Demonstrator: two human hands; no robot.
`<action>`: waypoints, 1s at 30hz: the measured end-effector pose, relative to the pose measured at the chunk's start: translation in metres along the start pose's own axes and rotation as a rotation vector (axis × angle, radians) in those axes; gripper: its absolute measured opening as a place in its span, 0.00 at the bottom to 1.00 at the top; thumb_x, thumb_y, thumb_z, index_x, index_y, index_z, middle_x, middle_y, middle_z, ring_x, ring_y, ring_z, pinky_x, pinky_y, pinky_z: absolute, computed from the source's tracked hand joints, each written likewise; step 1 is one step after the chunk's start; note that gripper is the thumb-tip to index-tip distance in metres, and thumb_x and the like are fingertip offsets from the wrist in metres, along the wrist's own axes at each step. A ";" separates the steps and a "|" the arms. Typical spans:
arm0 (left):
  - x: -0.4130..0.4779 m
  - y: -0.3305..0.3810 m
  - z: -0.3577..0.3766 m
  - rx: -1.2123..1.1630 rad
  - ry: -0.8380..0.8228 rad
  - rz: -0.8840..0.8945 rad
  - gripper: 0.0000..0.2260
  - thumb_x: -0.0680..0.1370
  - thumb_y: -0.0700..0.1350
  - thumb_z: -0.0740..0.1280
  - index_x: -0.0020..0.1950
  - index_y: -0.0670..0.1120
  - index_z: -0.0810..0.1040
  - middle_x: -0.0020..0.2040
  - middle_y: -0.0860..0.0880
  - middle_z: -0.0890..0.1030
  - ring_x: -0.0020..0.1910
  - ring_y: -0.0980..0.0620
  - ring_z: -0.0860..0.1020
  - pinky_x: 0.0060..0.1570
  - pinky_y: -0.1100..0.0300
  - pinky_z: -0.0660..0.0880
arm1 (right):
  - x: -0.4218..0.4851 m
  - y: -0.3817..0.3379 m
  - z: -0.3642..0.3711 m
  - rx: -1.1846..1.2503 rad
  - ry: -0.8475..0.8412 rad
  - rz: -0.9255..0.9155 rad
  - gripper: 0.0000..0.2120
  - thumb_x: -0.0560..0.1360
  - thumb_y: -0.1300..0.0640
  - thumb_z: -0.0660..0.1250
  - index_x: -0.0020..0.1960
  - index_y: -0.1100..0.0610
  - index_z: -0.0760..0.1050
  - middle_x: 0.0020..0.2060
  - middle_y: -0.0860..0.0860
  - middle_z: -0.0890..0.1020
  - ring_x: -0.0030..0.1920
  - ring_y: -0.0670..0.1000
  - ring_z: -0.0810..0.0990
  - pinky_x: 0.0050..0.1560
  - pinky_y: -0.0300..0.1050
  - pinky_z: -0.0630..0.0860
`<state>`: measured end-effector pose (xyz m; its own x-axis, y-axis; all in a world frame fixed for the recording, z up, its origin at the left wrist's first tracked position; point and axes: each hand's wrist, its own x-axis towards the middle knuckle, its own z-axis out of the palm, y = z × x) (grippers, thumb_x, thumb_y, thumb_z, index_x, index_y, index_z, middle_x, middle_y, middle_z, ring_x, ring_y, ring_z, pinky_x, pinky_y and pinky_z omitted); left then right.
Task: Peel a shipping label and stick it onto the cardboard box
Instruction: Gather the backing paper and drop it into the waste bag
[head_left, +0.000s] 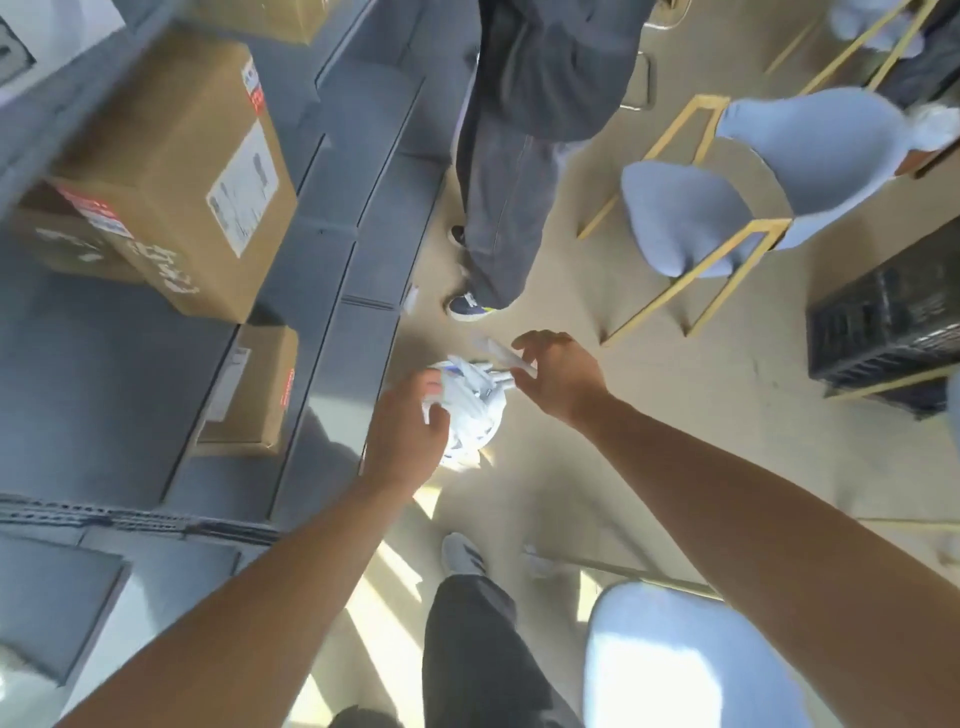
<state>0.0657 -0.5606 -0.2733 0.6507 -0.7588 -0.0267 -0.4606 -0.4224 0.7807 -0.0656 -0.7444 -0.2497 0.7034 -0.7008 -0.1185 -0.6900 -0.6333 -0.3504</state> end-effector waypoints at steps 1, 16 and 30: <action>-0.002 -0.014 0.009 0.002 -0.010 -0.017 0.16 0.74 0.41 0.64 0.62 0.46 0.79 0.56 0.48 0.86 0.54 0.43 0.83 0.57 0.53 0.76 | 0.004 0.006 0.016 0.001 -0.014 0.009 0.18 0.76 0.51 0.68 0.65 0.50 0.77 0.57 0.49 0.84 0.60 0.56 0.79 0.53 0.50 0.79; -0.003 -0.252 0.131 -0.039 -0.035 -0.307 0.14 0.82 0.38 0.64 0.67 0.47 0.78 0.61 0.46 0.83 0.59 0.50 0.80 0.57 0.64 0.69 | 0.063 0.075 0.298 0.056 -0.178 0.097 0.17 0.78 0.48 0.66 0.66 0.50 0.77 0.55 0.49 0.85 0.61 0.55 0.80 0.55 0.52 0.79; 0.004 -0.380 0.205 -0.056 0.018 -0.353 0.14 0.85 0.47 0.59 0.71 0.49 0.74 0.65 0.51 0.81 0.65 0.53 0.77 0.63 0.60 0.70 | 0.146 0.079 0.464 -0.174 -0.069 -0.082 0.22 0.77 0.44 0.67 0.67 0.54 0.74 0.53 0.54 0.84 0.56 0.60 0.80 0.50 0.52 0.79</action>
<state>0.1192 -0.5048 -0.6979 0.7747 -0.5618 -0.2902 -0.1718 -0.6286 0.7585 0.0619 -0.7450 -0.7256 0.7645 -0.6242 -0.1612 -0.6446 -0.7388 -0.1966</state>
